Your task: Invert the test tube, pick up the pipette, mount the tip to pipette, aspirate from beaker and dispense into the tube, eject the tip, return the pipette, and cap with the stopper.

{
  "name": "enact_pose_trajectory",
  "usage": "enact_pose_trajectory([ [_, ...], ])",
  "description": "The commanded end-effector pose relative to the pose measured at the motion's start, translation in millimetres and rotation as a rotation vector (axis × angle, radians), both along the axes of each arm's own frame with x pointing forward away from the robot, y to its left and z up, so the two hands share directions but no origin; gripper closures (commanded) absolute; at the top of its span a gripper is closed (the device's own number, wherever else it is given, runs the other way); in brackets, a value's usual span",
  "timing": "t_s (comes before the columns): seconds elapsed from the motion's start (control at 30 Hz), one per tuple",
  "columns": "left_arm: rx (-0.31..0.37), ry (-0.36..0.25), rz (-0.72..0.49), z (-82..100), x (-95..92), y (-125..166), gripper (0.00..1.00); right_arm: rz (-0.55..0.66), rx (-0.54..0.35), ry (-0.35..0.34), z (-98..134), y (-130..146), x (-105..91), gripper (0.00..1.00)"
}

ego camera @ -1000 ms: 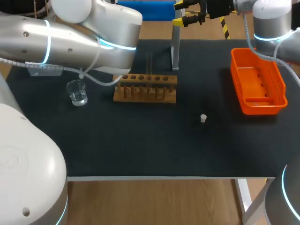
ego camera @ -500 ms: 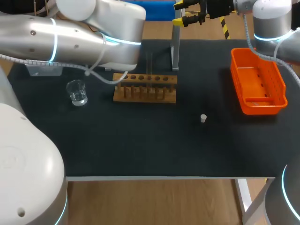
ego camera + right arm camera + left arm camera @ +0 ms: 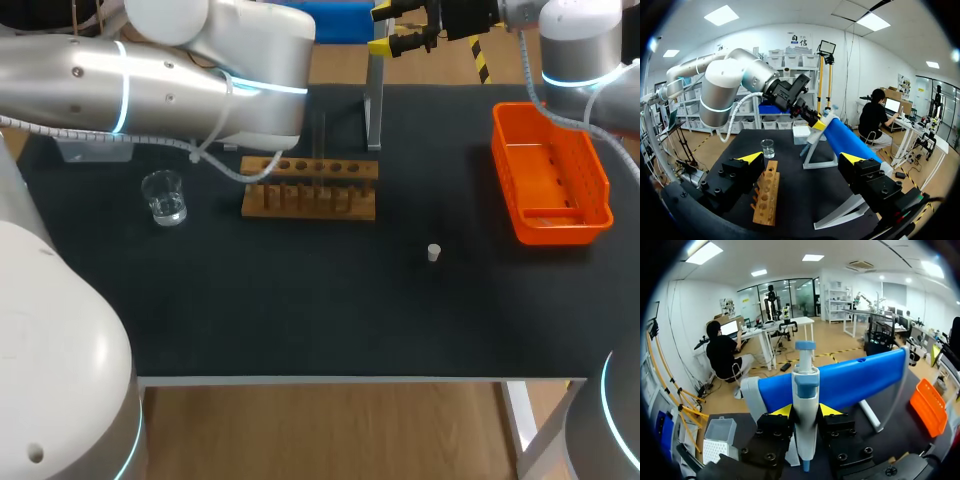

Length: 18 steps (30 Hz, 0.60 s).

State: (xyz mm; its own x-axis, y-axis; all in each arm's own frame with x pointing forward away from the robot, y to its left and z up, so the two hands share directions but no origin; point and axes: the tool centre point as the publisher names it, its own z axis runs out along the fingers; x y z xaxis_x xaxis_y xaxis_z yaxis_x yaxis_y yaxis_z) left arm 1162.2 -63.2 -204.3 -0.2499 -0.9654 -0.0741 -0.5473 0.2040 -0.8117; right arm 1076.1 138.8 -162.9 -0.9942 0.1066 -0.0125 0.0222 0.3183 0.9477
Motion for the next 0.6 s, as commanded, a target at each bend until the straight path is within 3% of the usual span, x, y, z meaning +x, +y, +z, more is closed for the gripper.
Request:
enact_pose_trajectory([
  [0.03, -0.005, 0.013, -0.005, -1.1, 4.7, -1.0, 0.56, 0.004, -0.004, 0.003, 1.1, -1.2, 0.9, 0.0],
  [0.07, -0.007, 0.014, -0.009, -1.6, 5.0, -1.4, 0.19, 0.004, -0.004, 0.003, 1.1, -1.2, 0.9, 0.0],
  [0.1, -0.007, 0.015, -0.011, -1.8, 5.2, -1.8, 0.0, 0.004, -0.004, 0.003, 1.1, -1.2, 0.9, 0.0],
  [0.6, -0.028, 0.003, -0.019, 7.0, -1.9, -4.3, 0.0, 0.004, -0.004, 0.003, 1.1, -1.2, 0.9, 0.0],
])
